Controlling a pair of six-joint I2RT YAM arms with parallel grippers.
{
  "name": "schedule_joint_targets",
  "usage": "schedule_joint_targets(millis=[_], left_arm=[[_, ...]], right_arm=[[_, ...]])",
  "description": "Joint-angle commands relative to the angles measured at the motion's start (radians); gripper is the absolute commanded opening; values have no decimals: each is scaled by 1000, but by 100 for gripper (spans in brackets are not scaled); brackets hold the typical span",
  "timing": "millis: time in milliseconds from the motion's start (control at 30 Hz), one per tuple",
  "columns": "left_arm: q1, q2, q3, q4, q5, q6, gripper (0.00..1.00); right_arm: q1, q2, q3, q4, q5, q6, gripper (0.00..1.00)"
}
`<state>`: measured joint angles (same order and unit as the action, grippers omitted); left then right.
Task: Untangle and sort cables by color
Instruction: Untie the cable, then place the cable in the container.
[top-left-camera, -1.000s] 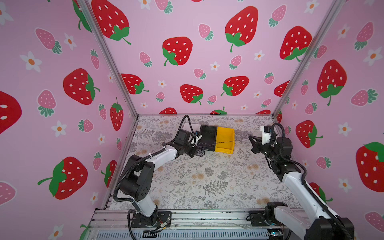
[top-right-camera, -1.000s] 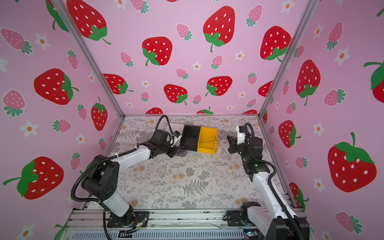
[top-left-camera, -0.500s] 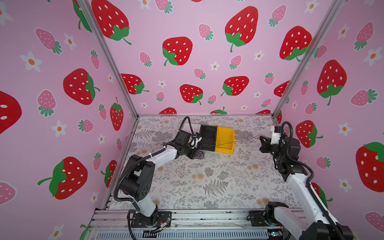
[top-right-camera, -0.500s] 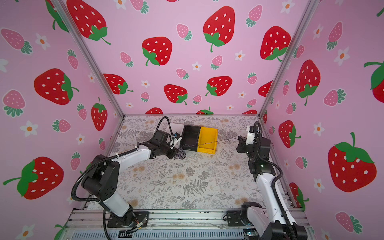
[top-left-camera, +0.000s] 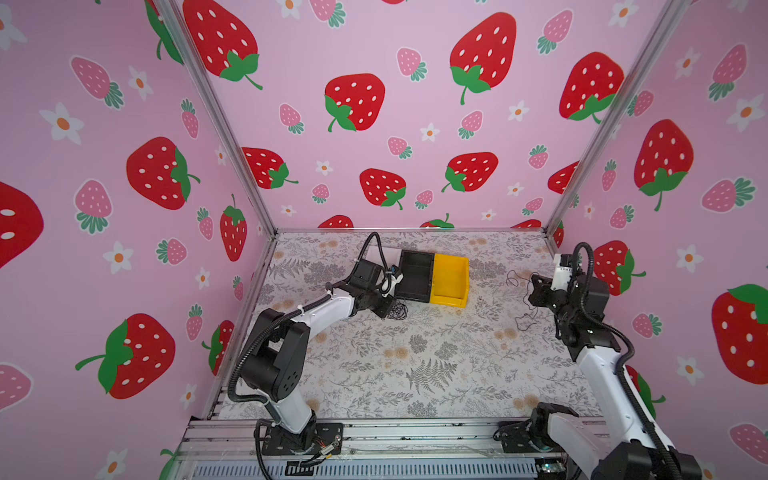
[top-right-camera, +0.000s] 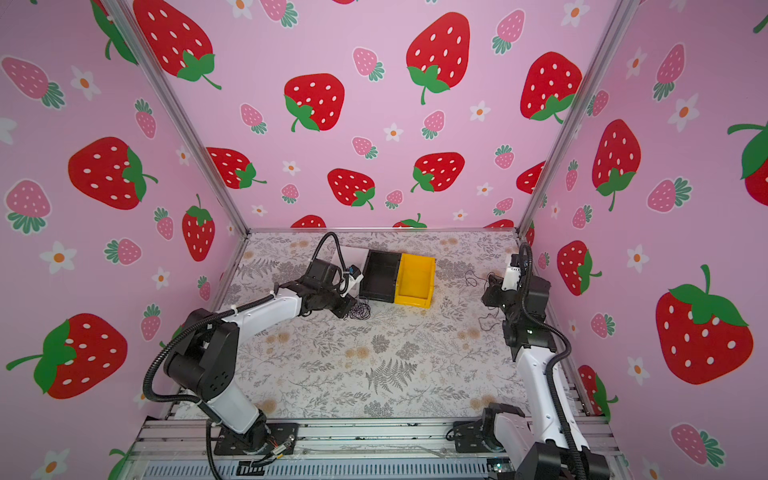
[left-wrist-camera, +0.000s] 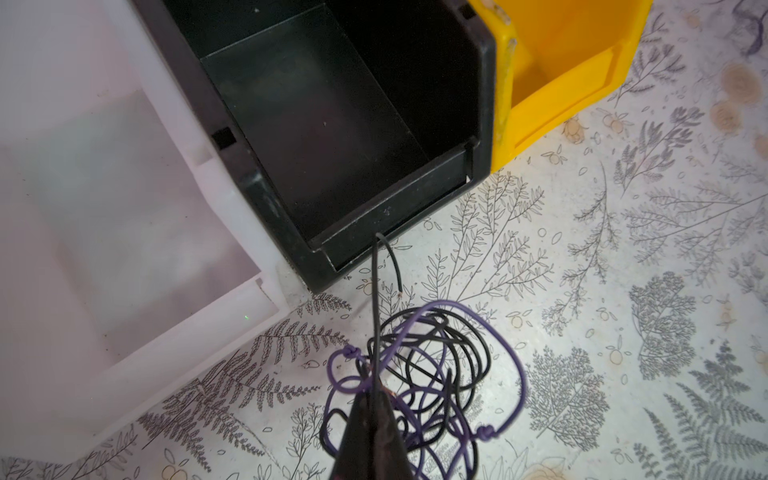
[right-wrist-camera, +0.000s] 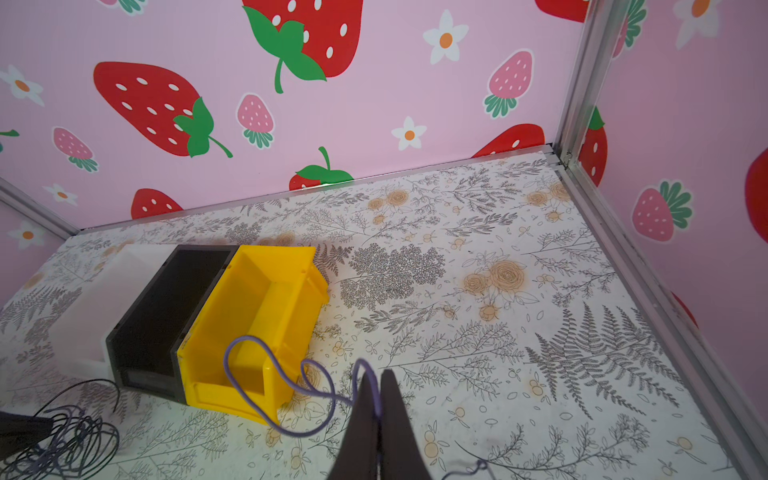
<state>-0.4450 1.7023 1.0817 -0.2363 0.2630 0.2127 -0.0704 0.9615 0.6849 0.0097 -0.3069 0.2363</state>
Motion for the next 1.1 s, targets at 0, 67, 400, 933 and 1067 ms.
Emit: schedule_joint_targets(millis=[0,67,400,933,1067], left_arm=[[-4,25,48,-51,15,41,0],[-16,30,58,-80,9,63,0],[-54,24,48,-112,-21,83,1],[-75,14,24,-152,-16,-28,23],[-75,-12,3,-131,-27,-65,36]], right_arm=[[-3,5,21,-5,-62,-14,0],[-2,8,32,-10,-93,-26,0],[23,6,125,-128,-182,-65,0],[186,36,304,-195,-190,-127,0],[234,60,333,-191,-169,-141,0]])
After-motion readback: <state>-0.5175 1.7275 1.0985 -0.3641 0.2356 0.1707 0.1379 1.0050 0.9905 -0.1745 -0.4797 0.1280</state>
